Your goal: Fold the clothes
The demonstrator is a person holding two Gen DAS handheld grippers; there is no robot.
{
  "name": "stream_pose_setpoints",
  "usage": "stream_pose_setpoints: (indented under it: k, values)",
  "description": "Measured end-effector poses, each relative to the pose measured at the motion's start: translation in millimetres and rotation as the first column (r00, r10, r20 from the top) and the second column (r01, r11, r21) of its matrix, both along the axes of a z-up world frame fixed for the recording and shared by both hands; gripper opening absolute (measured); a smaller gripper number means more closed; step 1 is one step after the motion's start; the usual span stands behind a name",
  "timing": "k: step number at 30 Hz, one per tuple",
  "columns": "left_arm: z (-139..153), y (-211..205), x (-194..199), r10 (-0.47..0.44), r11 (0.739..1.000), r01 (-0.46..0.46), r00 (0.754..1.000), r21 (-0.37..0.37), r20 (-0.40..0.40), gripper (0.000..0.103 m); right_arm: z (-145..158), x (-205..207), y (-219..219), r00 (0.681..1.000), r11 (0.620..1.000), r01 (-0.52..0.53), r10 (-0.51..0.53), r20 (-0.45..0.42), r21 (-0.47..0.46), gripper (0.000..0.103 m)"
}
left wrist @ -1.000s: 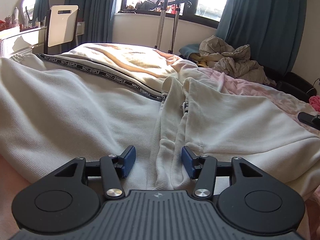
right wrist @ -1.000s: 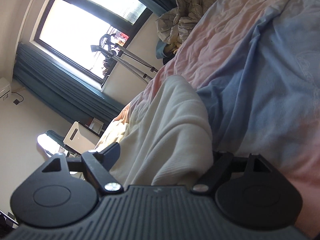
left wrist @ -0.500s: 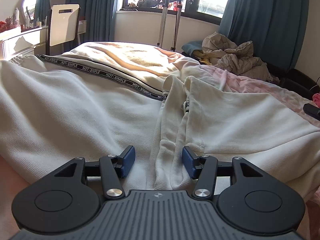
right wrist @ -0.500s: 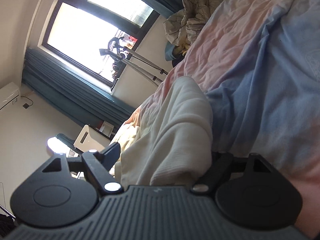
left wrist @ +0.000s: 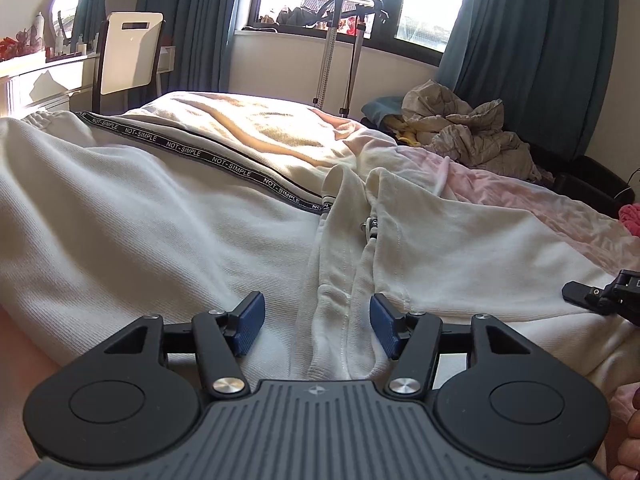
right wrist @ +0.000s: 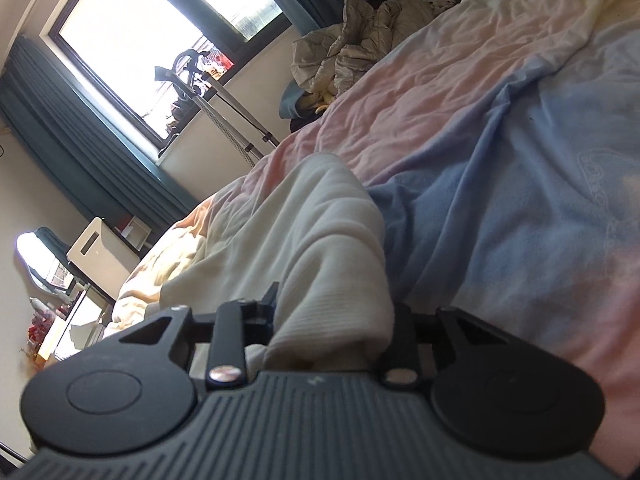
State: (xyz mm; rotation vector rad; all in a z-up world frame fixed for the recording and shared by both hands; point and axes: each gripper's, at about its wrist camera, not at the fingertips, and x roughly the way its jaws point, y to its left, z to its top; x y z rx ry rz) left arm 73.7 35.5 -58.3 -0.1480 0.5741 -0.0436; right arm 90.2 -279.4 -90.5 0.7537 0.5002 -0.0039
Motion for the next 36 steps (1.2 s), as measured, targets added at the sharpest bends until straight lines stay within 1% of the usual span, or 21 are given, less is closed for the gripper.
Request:
stream_pose_setpoints:
  k: [1, 3, 5, 10, 11, 13, 14, 16, 17, 19, 20, 21, 22, 24, 26, 28, 29, 30, 33, 35, 36]
  values:
    - [1.5, 1.3, -2.1, 0.003, 1.0, -0.003, 1.0, -0.003, 0.013, 0.066, 3.8, -1.6, -0.7, 1.0, 1.0, 0.02, -0.02, 0.007, -0.001, 0.026]
    - [4.6, 2.4, -8.0, 0.014, 1.0, -0.014, 0.999, 0.007, 0.039, 0.066, 14.6, -4.9, 1.0, 0.999, 0.998, 0.049, -0.048, 0.024, -0.039, 0.024]
    - [7.9, 0.3, -15.9, 0.031, 0.998, -0.034, 0.997, 0.048, 0.071, 0.066, 31.0, -6.5, 6.2, 0.997, 0.991, 0.064, -0.058, 0.055, -0.113, 0.023]
    - [25.1, -0.1, -34.4, 0.052, 0.997, -0.061, 0.987, 0.053, 0.152, 0.066, 61.1, -15.6, 1.8, 0.986, 0.988, 0.089, -0.07, 0.149, -0.123, 0.022]
    - [30.5, -0.1, -36.4, 0.063, 0.996, -0.073, 0.984, 0.054, 0.169, 0.066, 68.5, -19.2, 1.1, 0.983, 0.984, 0.099, -0.074, 0.168, -0.147, 0.022]
    - [41.9, -6.3, -32.8, 0.089, 0.989, -0.112, 0.973, 0.098, 0.211, 0.066, 81.7, -31.1, -2.1, 0.971, 0.976, 0.13, -0.089, 0.224, -0.177, 0.022]
    - [45.8, -12.3, -26.9, 0.09, 0.984, -0.12, 0.973, 0.13, 0.214, 0.068, 87.5, -35.9, -7.2, 0.964, 0.974, 0.145, -0.099, 0.247, -0.175, 0.022]
    - [49.9, -28.0, -10.4, 0.075, 0.976, -0.111, 0.979, 0.187, 0.192, 0.068, 97.2, -42.8, -21.3, 0.952, 0.972, 0.173, -0.123, 0.28, -0.161, 0.022]
    - [49.9, -37.5, -1.4, 0.063, 0.976, -0.095, 0.984, 0.194, 0.165, 0.068, 100.8, -45.8, -30.3, 0.945, 0.971, 0.19, -0.141, 0.295, -0.143, 0.022]
    - [47.3, -63.4, 14.0, -0.008, 0.987, -0.008, 0.995, 0.163, 0.096, 0.068, 108.1, -52.6, -46.9, 0.93, 0.965, 0.223, -0.169, 0.327, -0.135, 0.022]
    - [45.8, -77.2, 21.4, -0.05, 0.989, 0.041, 0.997, 0.141, 0.062, 0.068, 111.4, -56.3, -54.7, 0.921, 0.962, 0.241, -0.184, 0.344, -0.131, 0.022]
    - [43.6, -95.0, 25.7, -0.105, 0.986, 0.099, 0.994, 0.133, 0.038, 0.068, 114.5, -59.8, -61.6, 0.913, 0.958, 0.256, -0.195, 0.359, -0.131, 0.022]
    - [40.3, -117.0, 27.5, -0.15, 0.978, 0.144, 0.988, 0.153, 0.026, 0.068, 118.0, -63.9, -69.8, 0.903, 0.952, 0.276, -0.209, 0.376, -0.132, 0.022]
    - [31.9, -154.7, 30.0, -0.197, 0.961, 0.193, 0.98, 0.2, 0.001, 0.068, 123.1, -71.1, -84.3, 0.885, 0.941, 0.309, -0.233, 0.403, -0.135, 0.022]
    - [21.5, -186.1, 32.8, -0.244, 0.953, 0.247, 0.969, 0.173, -0.041, 0.068, 127.6, -79.1, -99.2, 0.863, 0.927, 0.35, -0.262, 0.431, -0.138, 0.022]
    - [11.4, -214.6, 31.5, -0.289, 0.944, 0.294, 0.956, 0.151, -0.05, 0.068, 131.6, -86.8, -111.4, 0.837, 0.909, 0.391, -0.287, 0.466, -0.142, 0.022]
    - [8.1, -226.1, 30.4, -0.306, 0.939, 0.31, 0.951, 0.146, -0.051, 0.068, 134.5, -89.3, -114.1, 0.824, 0.9, 0.406, -0.284, 0.491, -0.161, 0.022]
    - [5.1, -233.6, 30.6, -0.315, 0.936, 0.32, 0.948, 0.149, -0.055, 0.068, 136.6, -90.4, -115.0, 0.813, 0.89, 0.419, -0.279, 0.51, -0.181, 0.022]
    - [-2.5, -247.6, 34.4, -0.331, 0.925, 0.339, 0.94, 0.172, -0.079, 0.068, 137.2, -89.3, -111.7, 0.806, 0.863, 0.437, -0.25, 0.536, -0.254, 0.022]
    - [1.7, -236.2, 35.6, -0.348, 0.912, 0.361, 0.932, 0.196, -0.099, 0.068, 136.0, -85.5, -104.9, 0.81, 0.856, 0.427, -0.218, 0.545, -0.291, 0.022]
    - [7.8, -223.5, 34.4, -0.347, 0.91, 0.363, 0.931, 0.203, -0.11, 0.068, 135.3, -83.5, -101.4, 0.811, 0.853, 0.421, -0.202, 0.549, -0.309, 0.022]
